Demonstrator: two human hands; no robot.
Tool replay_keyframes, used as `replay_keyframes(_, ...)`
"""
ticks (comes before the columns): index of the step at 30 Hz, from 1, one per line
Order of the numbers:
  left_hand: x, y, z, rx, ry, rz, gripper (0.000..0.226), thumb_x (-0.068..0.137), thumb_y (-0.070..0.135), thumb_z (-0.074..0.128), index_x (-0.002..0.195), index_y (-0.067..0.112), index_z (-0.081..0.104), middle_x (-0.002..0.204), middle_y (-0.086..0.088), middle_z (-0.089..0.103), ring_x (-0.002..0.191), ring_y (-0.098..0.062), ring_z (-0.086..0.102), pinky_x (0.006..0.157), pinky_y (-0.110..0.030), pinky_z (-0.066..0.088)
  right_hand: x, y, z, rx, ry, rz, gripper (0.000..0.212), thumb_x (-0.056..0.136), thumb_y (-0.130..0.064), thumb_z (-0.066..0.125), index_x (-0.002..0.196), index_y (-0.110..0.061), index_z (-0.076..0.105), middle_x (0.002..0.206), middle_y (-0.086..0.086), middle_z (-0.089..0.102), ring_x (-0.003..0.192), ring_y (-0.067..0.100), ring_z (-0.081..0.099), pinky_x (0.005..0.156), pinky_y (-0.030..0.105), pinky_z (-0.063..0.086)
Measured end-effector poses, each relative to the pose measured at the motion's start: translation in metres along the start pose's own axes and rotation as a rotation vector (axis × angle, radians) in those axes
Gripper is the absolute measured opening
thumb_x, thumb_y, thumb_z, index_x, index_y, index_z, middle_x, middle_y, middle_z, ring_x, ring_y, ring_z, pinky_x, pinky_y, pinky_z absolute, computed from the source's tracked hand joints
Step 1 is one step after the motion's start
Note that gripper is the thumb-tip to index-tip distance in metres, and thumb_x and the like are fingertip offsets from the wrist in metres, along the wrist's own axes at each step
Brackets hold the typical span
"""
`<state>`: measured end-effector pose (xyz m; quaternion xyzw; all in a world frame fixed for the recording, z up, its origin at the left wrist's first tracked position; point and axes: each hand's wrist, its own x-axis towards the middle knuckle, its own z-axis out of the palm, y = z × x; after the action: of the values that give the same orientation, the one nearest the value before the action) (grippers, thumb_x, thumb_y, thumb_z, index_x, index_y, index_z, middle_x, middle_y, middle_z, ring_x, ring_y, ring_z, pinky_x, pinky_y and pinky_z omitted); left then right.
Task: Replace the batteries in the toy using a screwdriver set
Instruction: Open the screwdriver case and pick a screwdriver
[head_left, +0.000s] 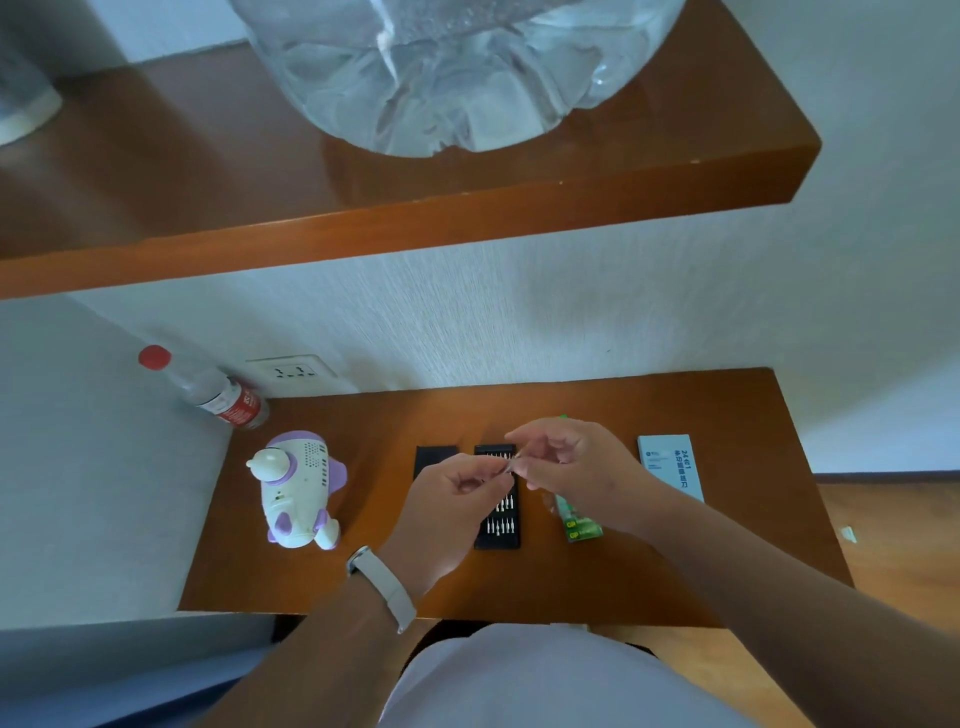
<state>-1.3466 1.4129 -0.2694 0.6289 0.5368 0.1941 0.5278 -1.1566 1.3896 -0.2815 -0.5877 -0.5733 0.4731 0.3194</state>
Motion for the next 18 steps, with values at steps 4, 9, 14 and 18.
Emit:
replay_keyframes(4,0.0,0.004,0.002,-0.176,0.05,-0.054,0.014,0.095,0.023,0.067,0.105,0.026,0.077,0.096,0.003,0.078,0.098,-0.019,0.072,0.088,-0.039,0.058,-0.004,0.005,0.003,0.071,0.044,-0.019,0.026,0.081,-0.056,0.058,0.103,-0.042,0.06,0.084,-0.014,0.07,0.081,0.003,0.067,0.081,0.026,0.054)
replay_keyframes(9,0.006,0.007,-0.007,-0.304,0.144,-0.026,0.007,0.093,0.019,0.07,0.098,0.02,0.075,0.088,-0.004,0.076,0.088,-0.024,0.074,0.079,-0.033,0.06,-0.005,0.001,0.015,0.033,-0.001,-0.006,0.025,0.084,-0.062,0.047,0.094,-0.042,0.058,0.087,-0.011,0.067,0.082,0.005,0.064,0.076,0.026,0.055)
replay_keyframes(14,0.015,0.005,-0.024,-0.356,0.182,-0.005,0.009,0.09,0.021,0.074,0.093,0.012,0.071,0.084,-0.01,0.075,0.084,-0.03,0.073,0.079,-0.037,0.061,0.008,-0.015,0.036,0.049,-0.027,0.001,0.017,0.091,-0.054,0.051,0.091,-0.039,0.059,0.085,-0.006,0.067,0.08,0.015,0.064,0.068,0.023,0.055)
replay_keyframes(18,0.014,-0.006,-0.053,-0.293,0.192,0.023,0.014,0.09,0.024,0.075,0.09,0.013,0.068,0.079,-0.008,0.072,0.078,-0.026,0.07,0.074,-0.034,0.059,0.025,-0.032,0.063,0.011,-0.015,-0.013,0.019,0.092,-0.056,0.047,0.085,-0.041,0.057,0.078,-0.014,0.063,0.066,0.009,0.058,0.058,0.016,0.047)
